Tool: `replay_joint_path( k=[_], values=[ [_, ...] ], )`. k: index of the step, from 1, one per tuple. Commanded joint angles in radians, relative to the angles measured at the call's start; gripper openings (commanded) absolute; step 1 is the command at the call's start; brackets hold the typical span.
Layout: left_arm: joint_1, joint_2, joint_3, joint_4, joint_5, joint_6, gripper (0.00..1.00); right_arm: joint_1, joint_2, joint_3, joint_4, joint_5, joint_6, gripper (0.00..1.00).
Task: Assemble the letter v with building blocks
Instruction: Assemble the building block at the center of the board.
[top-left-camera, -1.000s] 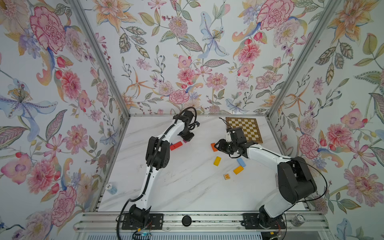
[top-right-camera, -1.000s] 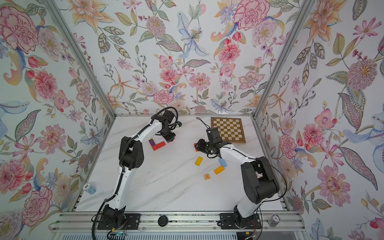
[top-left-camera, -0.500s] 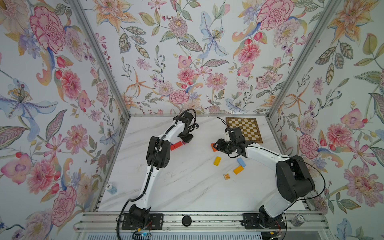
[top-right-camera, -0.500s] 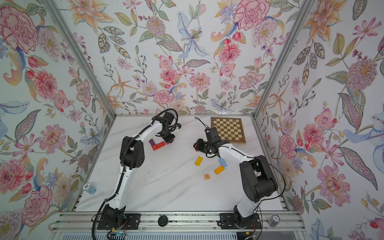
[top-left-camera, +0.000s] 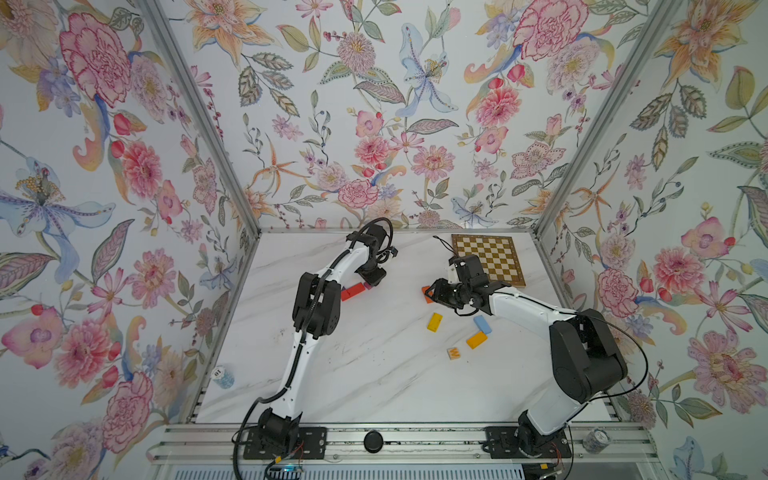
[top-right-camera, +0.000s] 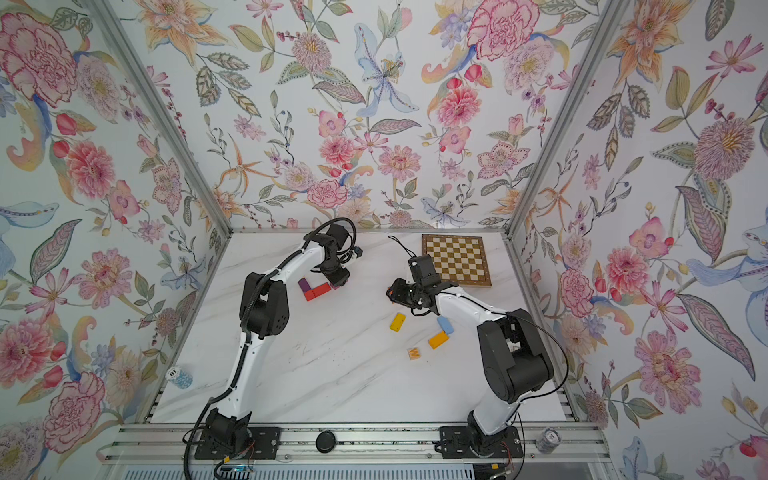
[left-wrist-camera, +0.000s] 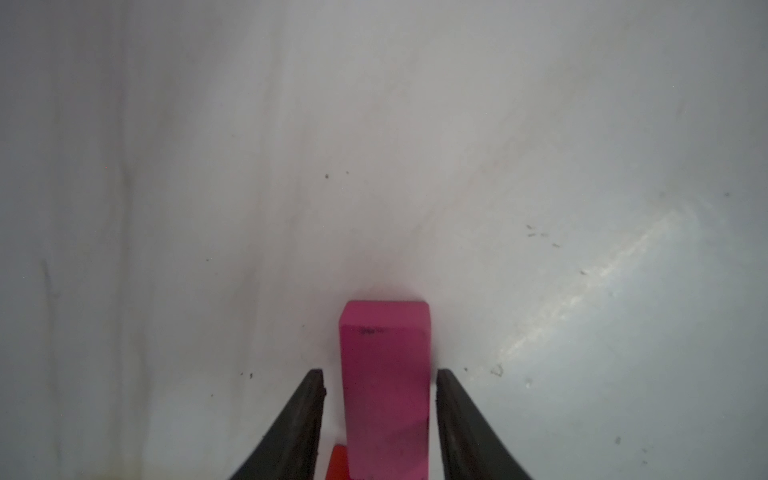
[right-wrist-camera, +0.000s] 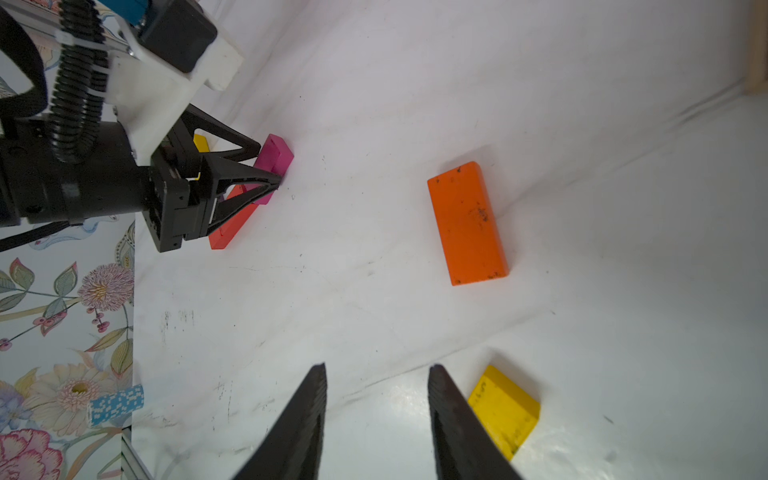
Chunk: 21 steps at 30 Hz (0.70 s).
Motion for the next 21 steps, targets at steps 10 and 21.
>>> replay_joint_path(
  k=[10, 21],
  values=[
    [0.012, -0.016, -0.018, 0.020, -0.054, -0.002, 0.59, 0.013, 0.018, 0.030, -0.006, -0.003, 0.005, 0.42],
    [0.008, -0.135, -0.019, 0.059, -0.028, -0.050, 0.63, 0.016, 0.032, 0.114, -0.019, -0.013, -0.028, 0.45]
  ],
)
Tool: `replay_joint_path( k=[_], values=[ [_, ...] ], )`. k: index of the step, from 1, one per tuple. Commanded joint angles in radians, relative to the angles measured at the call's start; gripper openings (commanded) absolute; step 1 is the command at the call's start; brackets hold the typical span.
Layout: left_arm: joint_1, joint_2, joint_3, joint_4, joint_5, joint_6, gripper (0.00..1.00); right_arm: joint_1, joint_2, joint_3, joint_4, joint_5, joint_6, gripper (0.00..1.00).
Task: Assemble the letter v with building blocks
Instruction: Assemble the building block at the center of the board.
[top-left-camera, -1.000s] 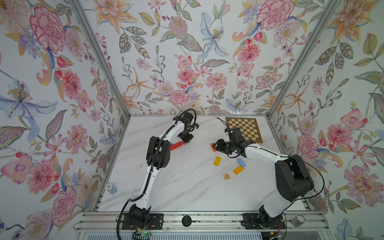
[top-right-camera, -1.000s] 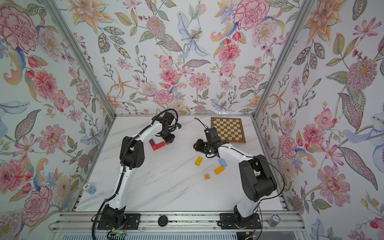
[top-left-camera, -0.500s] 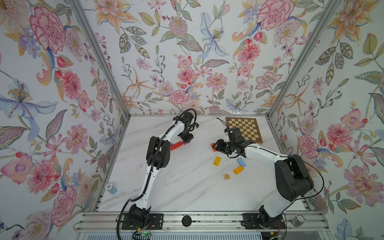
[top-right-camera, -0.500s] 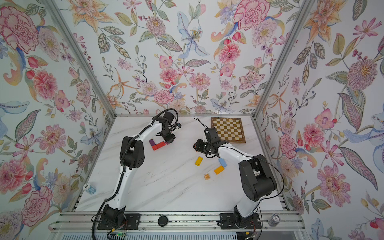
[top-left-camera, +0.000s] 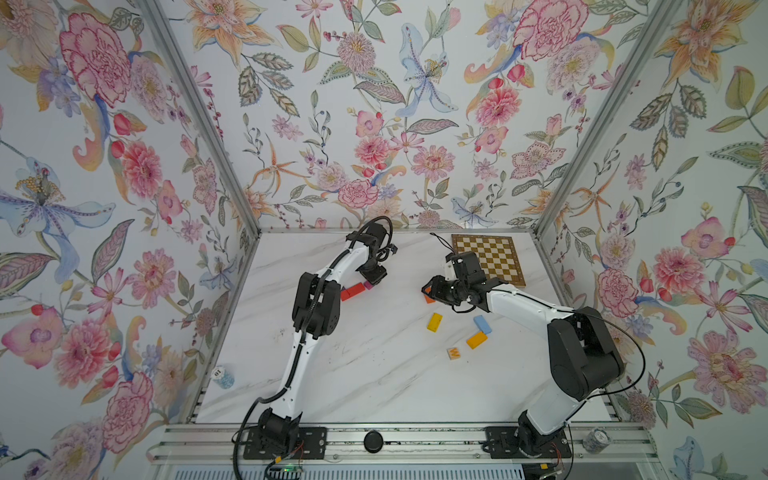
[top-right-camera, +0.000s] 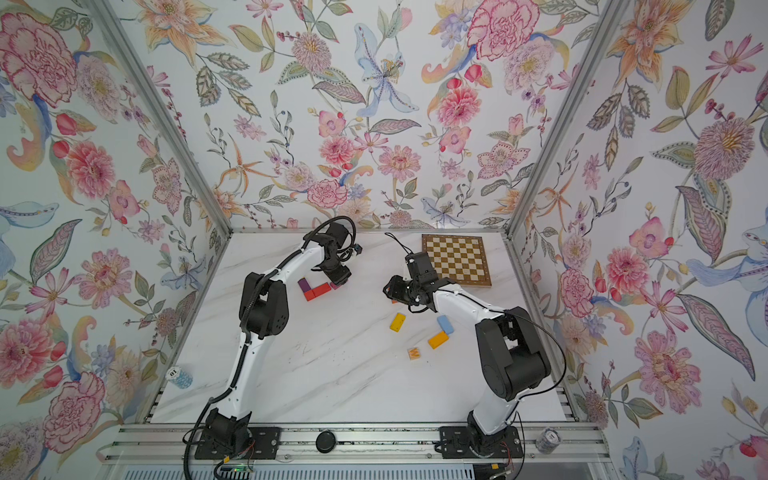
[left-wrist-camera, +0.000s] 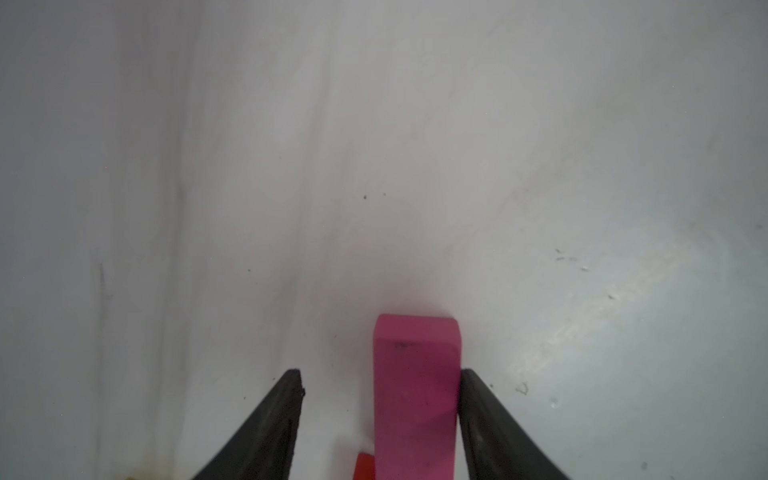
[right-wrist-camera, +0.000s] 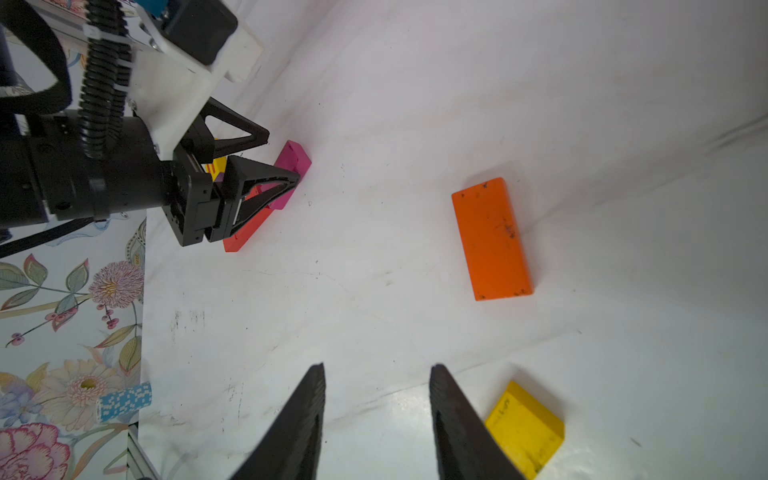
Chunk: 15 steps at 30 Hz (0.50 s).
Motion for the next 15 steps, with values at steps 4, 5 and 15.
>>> replay_joint_path(
  k=[4, 5, 15],
  values=[
    [0.008, -0.217, -0.079, 0.085, -0.002, -0.076, 0.63, 0.004, 0.039, 0.119, -0.013, -0.020, -0.046, 0.48],
    [0.009, -0.257, -0.108, 0.116, -0.006, -0.097, 0.62, 0.004, 0.051, 0.137, -0.013, -0.026, -0.052, 0.48],
    [0.048, -0.695, -0.550, 0.514, 0.012, -0.495, 0.59, 0.014, 0.284, 0.362, 0.024, -0.130, -0.071, 0.52]
  ],
)
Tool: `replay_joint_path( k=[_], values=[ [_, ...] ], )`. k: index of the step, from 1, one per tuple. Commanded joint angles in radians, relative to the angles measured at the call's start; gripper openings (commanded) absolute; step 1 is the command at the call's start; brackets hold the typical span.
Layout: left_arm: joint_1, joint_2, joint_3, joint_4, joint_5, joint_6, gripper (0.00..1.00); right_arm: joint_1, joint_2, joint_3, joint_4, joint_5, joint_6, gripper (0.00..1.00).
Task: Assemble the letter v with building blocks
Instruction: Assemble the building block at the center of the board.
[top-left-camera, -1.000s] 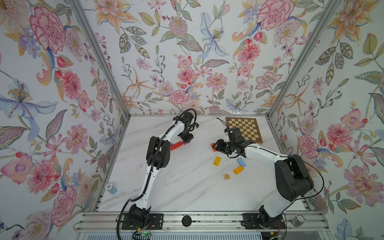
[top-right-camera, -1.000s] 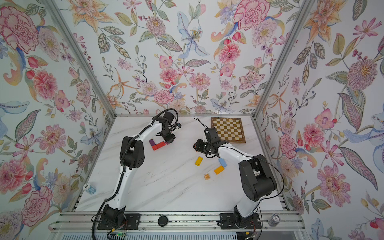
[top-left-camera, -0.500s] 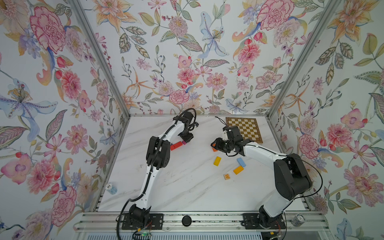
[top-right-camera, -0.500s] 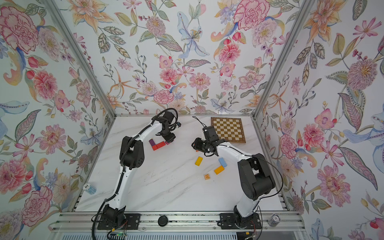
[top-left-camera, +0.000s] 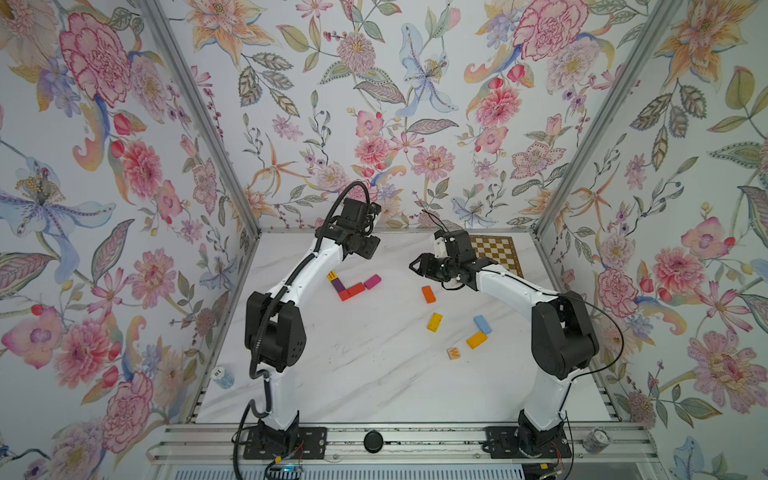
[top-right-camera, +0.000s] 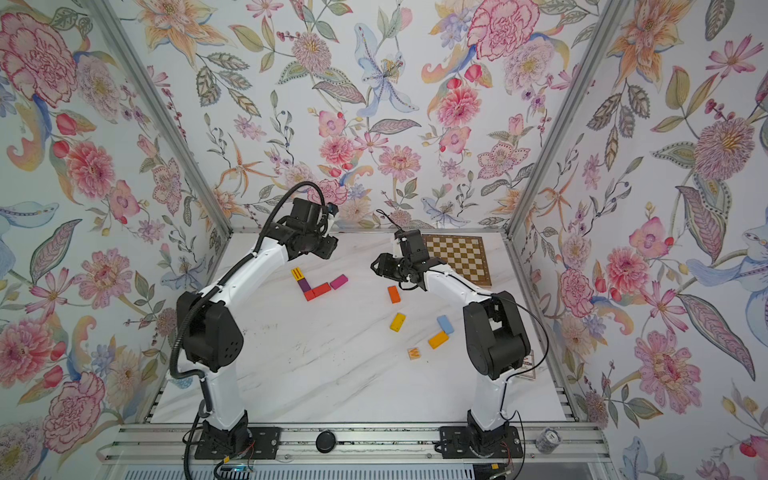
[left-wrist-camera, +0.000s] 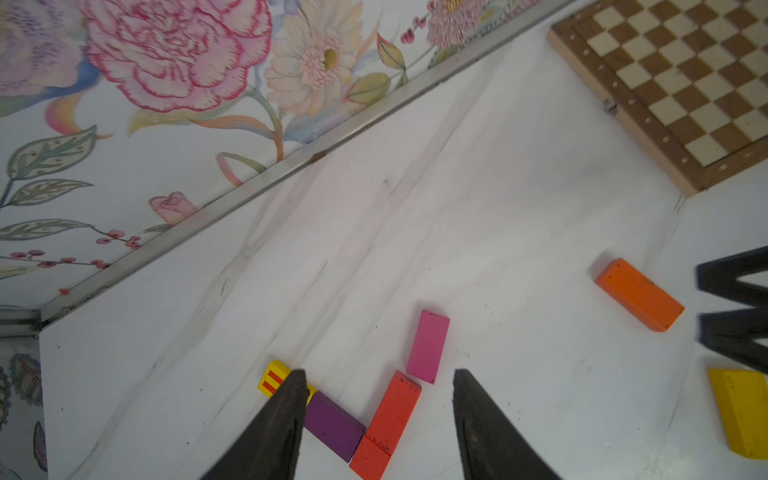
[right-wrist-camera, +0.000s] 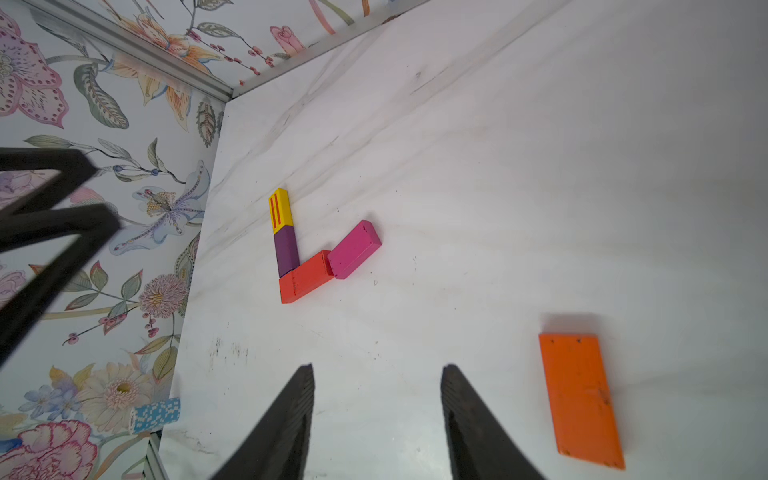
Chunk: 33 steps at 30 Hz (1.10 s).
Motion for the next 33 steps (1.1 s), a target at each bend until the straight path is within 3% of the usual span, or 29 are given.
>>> replay_joint_path(
  k=[1, 6, 10, 16, 33],
  values=[
    [0.029, -0.117, -0.132, 0.158, 0.048, -0.216, 0.59, 0.016, 0.094, 0.082, 0.011, -0.057, -0.020, 0.52],
    [0.056, -0.278, -0.333, 0.240, 0.132, -0.387, 0.59, 0.037, 0.233, 0.215, 0.015, -0.090, -0.021, 0.53],
    [0.095, -0.420, -0.502, 0.331, 0.273, -0.496, 0.59, 0.053, 0.332, 0.316, 0.026, -0.100, 0.003, 0.53],
    [0.147, -0.614, -0.709, 0.441, 0.281, -0.586, 0.59, 0.076, 0.448, 0.418, 0.050, -0.125, 0.046, 0.55],
    [0.151, -0.798, -0.802, 0.261, 0.193, -0.562, 0.61, 0.128, 0.617, 0.610, -0.009, -0.084, 0.075, 0.57]
  ],
)
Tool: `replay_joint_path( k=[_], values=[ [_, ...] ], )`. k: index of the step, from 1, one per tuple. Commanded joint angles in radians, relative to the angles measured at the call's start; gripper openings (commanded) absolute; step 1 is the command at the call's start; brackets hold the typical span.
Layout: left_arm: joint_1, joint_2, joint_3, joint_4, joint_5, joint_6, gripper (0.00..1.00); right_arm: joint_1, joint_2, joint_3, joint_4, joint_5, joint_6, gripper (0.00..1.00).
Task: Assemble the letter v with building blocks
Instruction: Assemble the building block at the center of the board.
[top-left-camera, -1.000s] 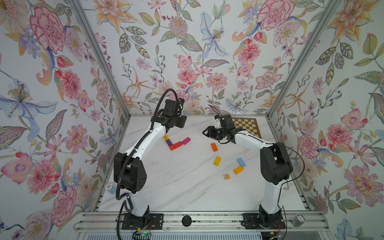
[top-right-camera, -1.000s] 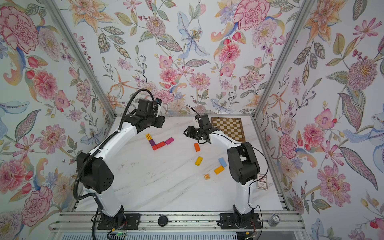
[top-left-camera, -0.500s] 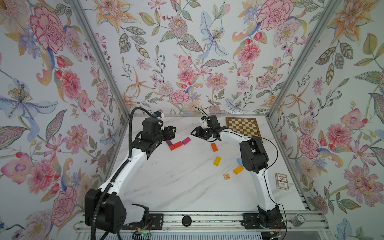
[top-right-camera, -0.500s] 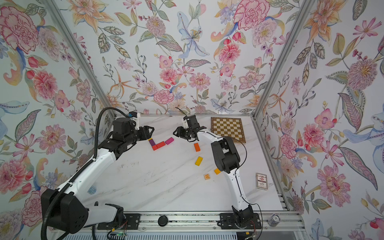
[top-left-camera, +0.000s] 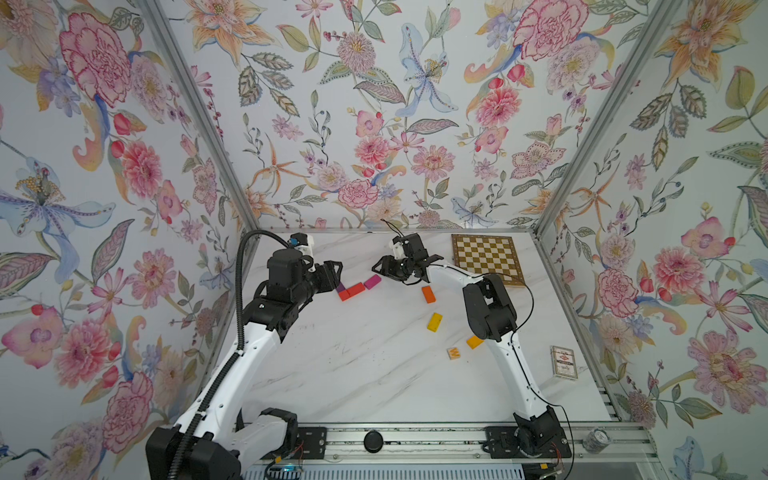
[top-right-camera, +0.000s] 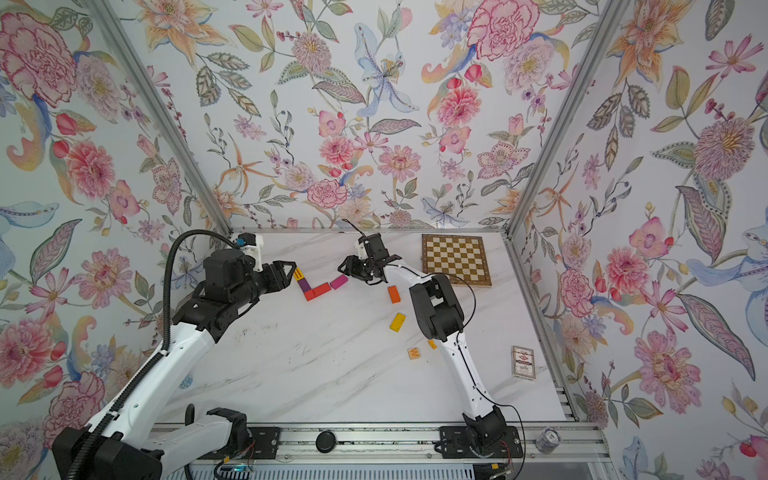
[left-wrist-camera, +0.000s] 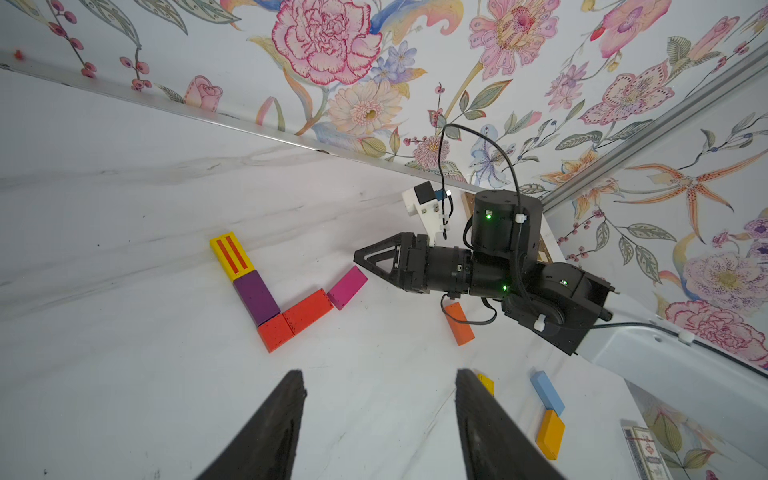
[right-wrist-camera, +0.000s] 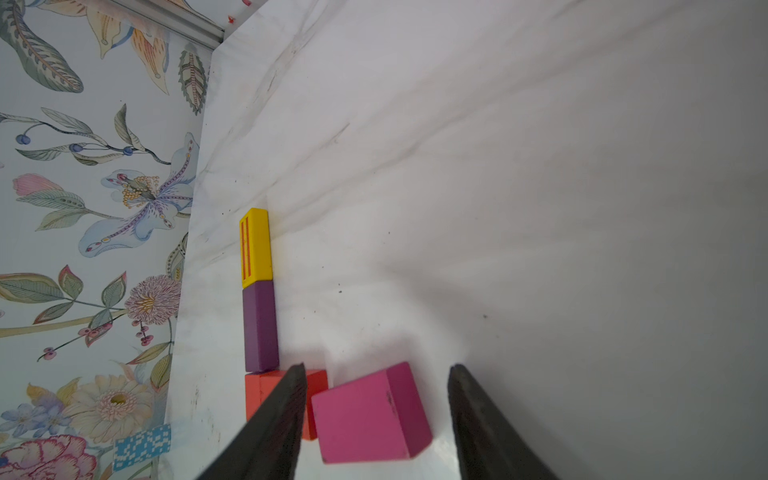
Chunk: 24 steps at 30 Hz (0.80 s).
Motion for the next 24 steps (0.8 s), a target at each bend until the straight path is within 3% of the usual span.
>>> replay_joint_path(
  k=[1, 24],
  values=[
    [0.006, -0.032, -0.016, -0.030, -0.033, -0.006, 0.61, 0.026, 0.013, 0.033, -0.037, 0.027, 0.005, 0.57],
    [0.004, -0.017, -0.011, -0.068, -0.047, -0.005, 0.61, 0.048, -0.002, 0.032, -0.166, 0.143, -0.035, 0.56]
  ],
)
